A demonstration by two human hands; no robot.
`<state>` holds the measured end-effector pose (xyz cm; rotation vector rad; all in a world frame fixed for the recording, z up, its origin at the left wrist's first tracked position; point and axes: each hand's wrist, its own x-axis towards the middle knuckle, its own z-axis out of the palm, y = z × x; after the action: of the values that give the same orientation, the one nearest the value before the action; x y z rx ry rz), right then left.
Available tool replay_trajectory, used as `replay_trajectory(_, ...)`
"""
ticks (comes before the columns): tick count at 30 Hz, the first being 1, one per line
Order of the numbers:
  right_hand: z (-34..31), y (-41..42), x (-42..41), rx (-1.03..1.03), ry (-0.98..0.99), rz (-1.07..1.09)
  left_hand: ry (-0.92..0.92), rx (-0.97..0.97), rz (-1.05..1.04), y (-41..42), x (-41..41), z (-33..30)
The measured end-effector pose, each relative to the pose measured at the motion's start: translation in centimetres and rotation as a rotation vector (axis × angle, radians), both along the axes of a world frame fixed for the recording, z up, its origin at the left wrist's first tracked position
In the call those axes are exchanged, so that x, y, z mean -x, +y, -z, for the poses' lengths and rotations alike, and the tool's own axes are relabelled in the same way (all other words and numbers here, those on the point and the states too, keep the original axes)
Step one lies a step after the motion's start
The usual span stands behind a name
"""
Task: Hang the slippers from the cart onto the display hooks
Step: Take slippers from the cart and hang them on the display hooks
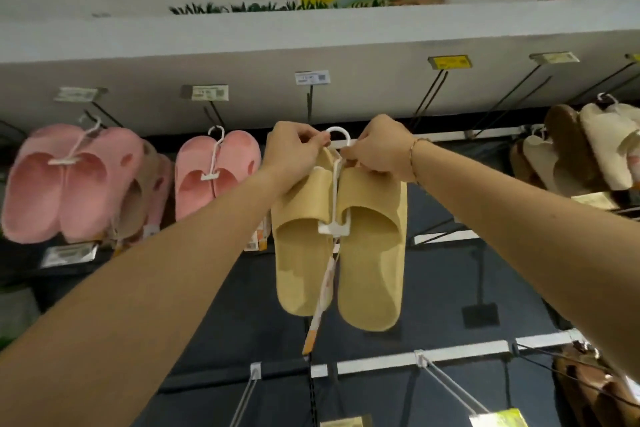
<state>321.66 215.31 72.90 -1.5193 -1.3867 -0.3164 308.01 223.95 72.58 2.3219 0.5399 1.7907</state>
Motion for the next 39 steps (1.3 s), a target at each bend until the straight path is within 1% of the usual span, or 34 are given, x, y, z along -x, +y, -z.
replay_trajectory(5, -3.1, 6.1, 0.7, -0.117, -0.002, 0.008, -0.1, -0.018, -0.035, 5.4, -0.3, -3.1)
replay_trajectory(10, -7.9, 11.8, 0.8, -0.267, 0.033, -0.004, -0.141, -0.087, -0.054, 10.6, -0.8, -9.0)
replay_trajectory(17, -12.2, 18.6, -1.7, -0.32, 0.031, 0.066, -0.085, -0.097, -0.006, 17.8, -3.7, -13.5)
replay_trajectory(20, -13.2, 20.5, -3.1, -0.349, 0.013, 0.083, -0.109, -0.106, 0.038, 19.5, -5.4, -14.7)
replay_trajectory(22, -13.9, 21.5, -3.7, -0.385, -0.022, 0.08, -0.163, -0.118, 0.057, 20.7, -6.1, -15.5)
replay_trajectory(24, -14.7, 22.4, -3.9, -0.415, -0.038, 0.077, -0.215, -0.111, 0.069, 21.6, -6.5, -15.9)
replay_trajectory(27, -15.6, 23.9, -3.7, -0.414, -0.048, 0.082, -0.25, -0.106, 0.022, 23.0, -6.9, -16.4)
replay_trajectory(30, -15.4, 26.2, -3.9, -0.387, -0.076, 0.096, -0.226, -0.071, -0.037, 25.4, -7.1, -16.4)
replay_trajectory(33, -13.7, 29.2, -5.0, -0.3, -0.086, 0.104, -0.158, -0.021, -0.138, 28.7, -8.3, -15.1)
replay_trajectory(35, -12.6, 31.1, -5.8, -0.285, -0.104, 0.126, -0.189, 0.0, -0.125, 30.4, -9.4, -14.0)
replay_trajectory(37, -11.9, 32.4, -6.7, -0.301, -0.131, 0.149, -0.238, -0.038, -0.128, 31.9, -10.5, -13.3)
replay_trajectory(39, -11.2, 32.8, -7.4, -0.277, -0.168, 0.162, -0.218, -0.095, -0.245, 32.5, -11.4, -12.3)
